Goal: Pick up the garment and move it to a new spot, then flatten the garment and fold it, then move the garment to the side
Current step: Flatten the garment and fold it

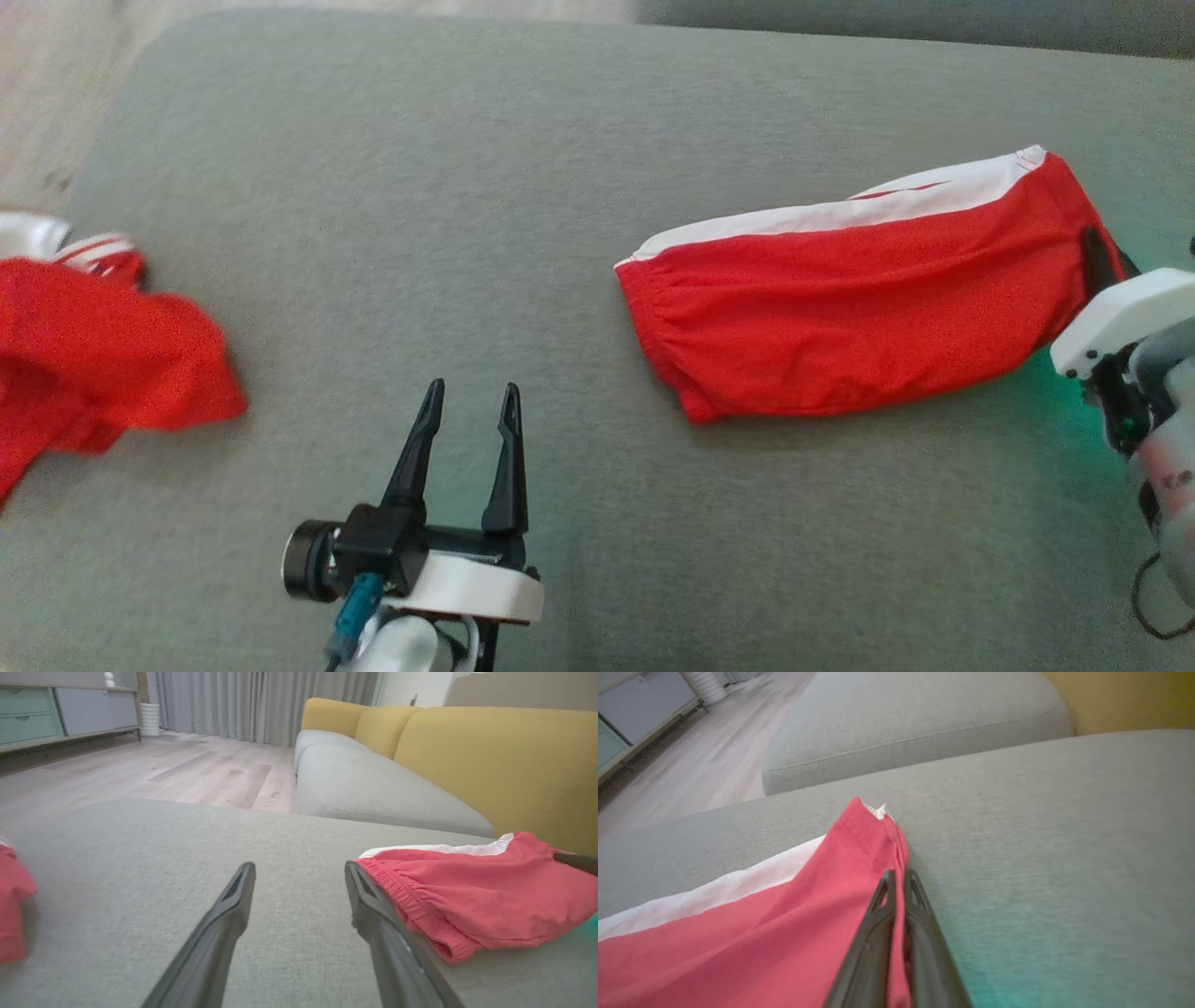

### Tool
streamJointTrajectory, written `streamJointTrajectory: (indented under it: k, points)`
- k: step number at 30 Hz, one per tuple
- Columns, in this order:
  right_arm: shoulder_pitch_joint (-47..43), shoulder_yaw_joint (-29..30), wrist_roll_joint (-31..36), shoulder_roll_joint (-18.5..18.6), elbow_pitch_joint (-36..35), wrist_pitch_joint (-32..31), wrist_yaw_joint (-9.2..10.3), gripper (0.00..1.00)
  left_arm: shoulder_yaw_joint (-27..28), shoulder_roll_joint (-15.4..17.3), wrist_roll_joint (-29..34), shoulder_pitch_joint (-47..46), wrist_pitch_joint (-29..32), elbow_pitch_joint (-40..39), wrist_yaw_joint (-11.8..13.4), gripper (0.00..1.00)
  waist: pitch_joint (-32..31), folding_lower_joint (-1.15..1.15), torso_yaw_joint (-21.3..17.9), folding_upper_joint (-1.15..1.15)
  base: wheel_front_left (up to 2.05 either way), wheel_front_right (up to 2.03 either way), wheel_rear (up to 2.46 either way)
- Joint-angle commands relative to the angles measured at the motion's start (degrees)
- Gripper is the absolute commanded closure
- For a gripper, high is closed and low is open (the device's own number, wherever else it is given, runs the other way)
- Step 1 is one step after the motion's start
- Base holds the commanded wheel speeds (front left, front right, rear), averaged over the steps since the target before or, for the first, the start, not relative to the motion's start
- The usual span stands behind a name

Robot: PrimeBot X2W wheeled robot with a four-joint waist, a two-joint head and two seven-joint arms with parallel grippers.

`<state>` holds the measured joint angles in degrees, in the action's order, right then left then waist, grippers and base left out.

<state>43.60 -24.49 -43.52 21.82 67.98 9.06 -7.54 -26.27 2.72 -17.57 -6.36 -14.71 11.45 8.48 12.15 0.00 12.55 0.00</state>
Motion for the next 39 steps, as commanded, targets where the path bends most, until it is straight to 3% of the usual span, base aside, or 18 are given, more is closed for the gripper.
streamJointTrajectory:
  k: [1, 7, 15, 28, 38, 39]
  points:
    - [1.0, -1.2, -0.3, 0.6, -1.1, 0.3, 0.05, 1.00, 2.2, 0.2, 0.4, -0.3, -0.3, -1.2, -0.2, 0.00, -1.9, 0.00, -4.4, 0.00, 0.00, 0.00, 0.00]
    - [-0.5, -1.6, -0.7, 2.2, -0.4, 0.1, 0.05, 1.00, 3.0, 0.2, 0.6, 0.1, -0.3, -0.4, -0.8, 0.00, -3.5, 0.00, -8.9, 0.00, 0.00, 0.00, 0.00]
    - [0.0, -2.9, 0.7, 2.6, -0.9, 1.8, 0.05, 1.00, 2.5, 0.2, 0.2, 0.1, -0.3, 0.7, -1.5, 0.00, -4.6, 0.00, -9.9, 0.00, 0.00, 0.00, 0.00]
    - [2.8, -8.5, 6.1, -4.2, -7.3, 4.5, 0.05, 1.00, 1.2, 0.2, -0.5, 1.7, -0.3, 2.6, -1.6, 0.00, -8.9, 0.00, -3.8, 0.00, 0.00, 0.00, 0.00]
    - [-6.2, -16.5, 9.0, -10.4, -15.9, 2.5, 0.05, 1.00, 1.2, 0.2, -0.4, 4.4, -0.3, 3.0, -1.7, 0.00, -10.8, 0.00, 0.2, 0.00, 0.00, 0.00, 0.00]
    - [-7.3, -17.2, 9.3, -10.8, -16.2, 2.2, 0.05, 0.87, 1.2, 0.2, -0.3, 4.6, -0.3, 3.0, -1.8, 0.00, -11.0, 0.00, 0.4, 0.00, 0.00, 0.00, 0.00]
